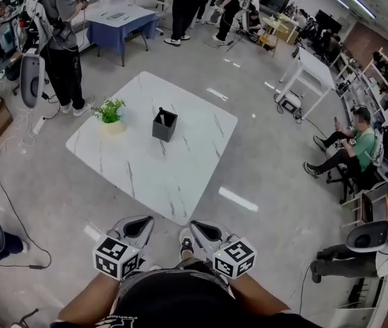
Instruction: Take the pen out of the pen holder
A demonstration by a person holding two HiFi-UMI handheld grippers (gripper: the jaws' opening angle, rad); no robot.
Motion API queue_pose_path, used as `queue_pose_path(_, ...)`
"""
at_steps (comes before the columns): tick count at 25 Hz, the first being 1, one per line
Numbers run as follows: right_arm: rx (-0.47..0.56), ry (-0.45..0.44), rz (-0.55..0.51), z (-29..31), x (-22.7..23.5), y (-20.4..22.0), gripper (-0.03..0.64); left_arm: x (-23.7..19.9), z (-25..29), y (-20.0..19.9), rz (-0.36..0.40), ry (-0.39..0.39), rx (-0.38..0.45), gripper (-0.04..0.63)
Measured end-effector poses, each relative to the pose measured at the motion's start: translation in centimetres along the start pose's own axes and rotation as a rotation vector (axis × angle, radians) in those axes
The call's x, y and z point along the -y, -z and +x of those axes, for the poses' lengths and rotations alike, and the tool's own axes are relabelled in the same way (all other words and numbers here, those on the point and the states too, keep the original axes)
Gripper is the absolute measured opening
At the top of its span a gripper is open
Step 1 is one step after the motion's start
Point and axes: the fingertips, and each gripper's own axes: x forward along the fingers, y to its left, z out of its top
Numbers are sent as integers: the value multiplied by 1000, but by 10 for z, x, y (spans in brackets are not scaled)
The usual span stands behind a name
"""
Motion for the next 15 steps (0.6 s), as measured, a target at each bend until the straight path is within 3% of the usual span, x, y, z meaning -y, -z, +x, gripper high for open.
queue_pose_path(7, 0, -54, -36, 24, 53, -40, 0, -15, 48, -36, -13, -44, -1, 57)
queue_pose_path(15, 4, -126, -70, 49, 115, -72, 0, -28, 101, -76, -13, -104, 58, 57)
